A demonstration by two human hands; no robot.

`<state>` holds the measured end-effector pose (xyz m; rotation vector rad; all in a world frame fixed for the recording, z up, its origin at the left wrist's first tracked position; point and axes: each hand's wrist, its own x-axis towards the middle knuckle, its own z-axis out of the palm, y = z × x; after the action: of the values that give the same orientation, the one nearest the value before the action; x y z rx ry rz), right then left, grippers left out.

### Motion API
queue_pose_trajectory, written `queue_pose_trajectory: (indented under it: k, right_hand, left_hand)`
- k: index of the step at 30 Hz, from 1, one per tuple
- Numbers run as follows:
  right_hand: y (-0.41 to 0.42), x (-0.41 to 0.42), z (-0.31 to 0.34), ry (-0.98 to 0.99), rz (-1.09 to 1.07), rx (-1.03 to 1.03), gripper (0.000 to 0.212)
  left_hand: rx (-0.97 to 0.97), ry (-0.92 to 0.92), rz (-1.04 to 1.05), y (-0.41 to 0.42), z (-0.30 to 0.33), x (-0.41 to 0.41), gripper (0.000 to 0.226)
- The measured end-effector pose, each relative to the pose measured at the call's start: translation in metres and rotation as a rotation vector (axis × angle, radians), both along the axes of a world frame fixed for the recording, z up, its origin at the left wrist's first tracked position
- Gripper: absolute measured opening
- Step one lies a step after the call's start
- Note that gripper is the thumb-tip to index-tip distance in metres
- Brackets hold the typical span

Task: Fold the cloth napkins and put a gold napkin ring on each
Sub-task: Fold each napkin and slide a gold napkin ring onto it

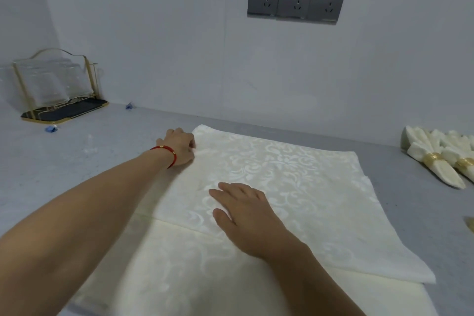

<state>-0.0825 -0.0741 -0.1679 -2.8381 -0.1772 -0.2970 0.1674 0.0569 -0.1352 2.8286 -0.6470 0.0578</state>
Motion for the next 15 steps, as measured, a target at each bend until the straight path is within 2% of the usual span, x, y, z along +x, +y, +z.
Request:
queue_pose_trajectory:
  k: [2, 4, 8, 10, 12, 15]
  right_hand:
    - [-0.002, 0.001, 0.003, 0.006, 0.006, 0.063, 0.049]
    - [-0.005, 0.001, 0.008, -0.019, -0.015, 0.241, 0.048]
    - [-0.013, -0.004, 0.016, -0.218, -0.15, 0.547, 0.029]
    - [-0.012, -0.005, 0.021, -0.227, -0.194, 0.768, 0.023]
    - [-0.01, -0.008, 0.026, -0.152, -0.206, 0.98, 0.026]
    - [-0.009, -0.013, 0.032, -0.068, -0.197, 1.087, 0.026]
  left_hand:
    - [-0.088, -0.032, 0.003, 0.003, 0.007, -0.004, 0.019]
    - [-0.245, -0.047, 0.0, 0.009, 0.014, -0.017, 0.017]
    - [-0.465, -0.093, -0.165, 0.023, 0.023, -0.063, 0.015]
    - [-0.482, -0.166, -0.248, 0.027, 0.025, -0.094, 0.013]
    - [-0.483, -0.221, -0.312, 0.027, 0.022, -0.125, 0.012]
    - [-0.446, -0.275, -0.368, 0.021, 0.009, -0.166, 0.013]
